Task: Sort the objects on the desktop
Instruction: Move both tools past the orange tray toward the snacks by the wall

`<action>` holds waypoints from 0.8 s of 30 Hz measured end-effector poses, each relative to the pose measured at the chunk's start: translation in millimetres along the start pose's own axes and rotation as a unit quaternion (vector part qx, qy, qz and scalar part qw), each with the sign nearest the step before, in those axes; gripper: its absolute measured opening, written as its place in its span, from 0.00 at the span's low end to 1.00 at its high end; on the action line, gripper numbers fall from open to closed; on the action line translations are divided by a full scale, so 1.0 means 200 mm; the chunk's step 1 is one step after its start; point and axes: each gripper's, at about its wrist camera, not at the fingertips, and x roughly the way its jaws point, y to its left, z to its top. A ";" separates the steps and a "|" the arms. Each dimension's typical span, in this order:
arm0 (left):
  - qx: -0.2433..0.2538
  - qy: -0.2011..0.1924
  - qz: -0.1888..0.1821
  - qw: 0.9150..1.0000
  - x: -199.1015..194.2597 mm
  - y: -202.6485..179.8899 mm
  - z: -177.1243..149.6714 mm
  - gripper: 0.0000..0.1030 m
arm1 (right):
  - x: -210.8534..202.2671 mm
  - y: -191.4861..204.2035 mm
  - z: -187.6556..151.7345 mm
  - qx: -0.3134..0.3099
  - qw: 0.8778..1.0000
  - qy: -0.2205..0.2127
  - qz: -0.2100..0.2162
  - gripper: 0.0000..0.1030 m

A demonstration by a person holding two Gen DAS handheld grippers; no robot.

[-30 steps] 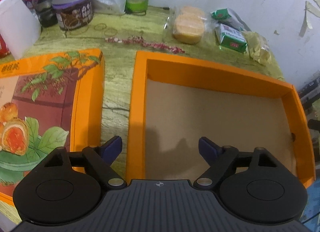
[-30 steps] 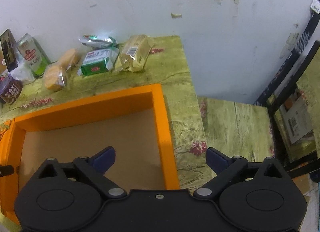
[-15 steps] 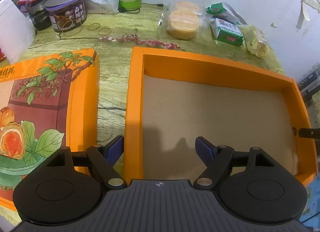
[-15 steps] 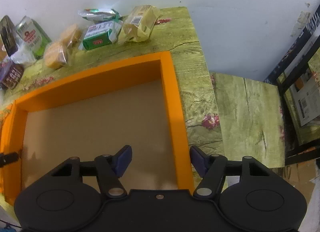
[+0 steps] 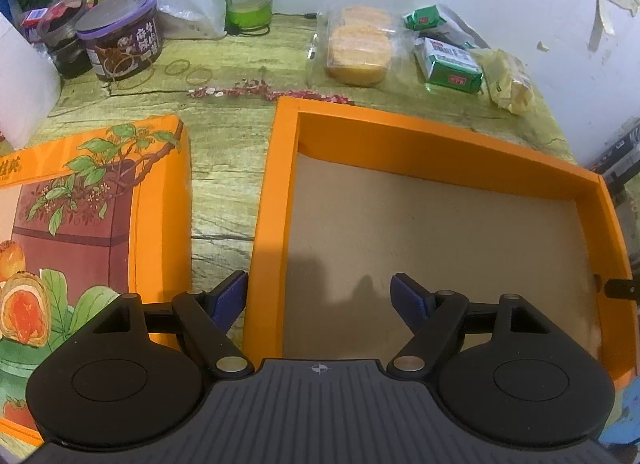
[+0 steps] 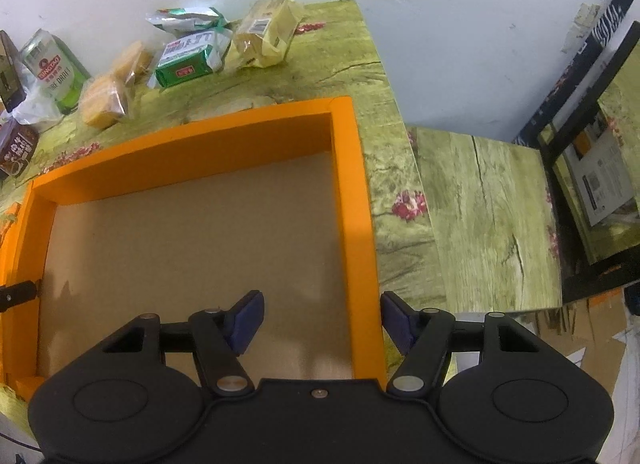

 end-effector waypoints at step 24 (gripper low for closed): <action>0.008 -0.001 0.006 1.000 -0.01 0.02 -0.02 0.77 | 0.00 0.04 -0.04 0.011 1.000 0.000 -0.005 0.64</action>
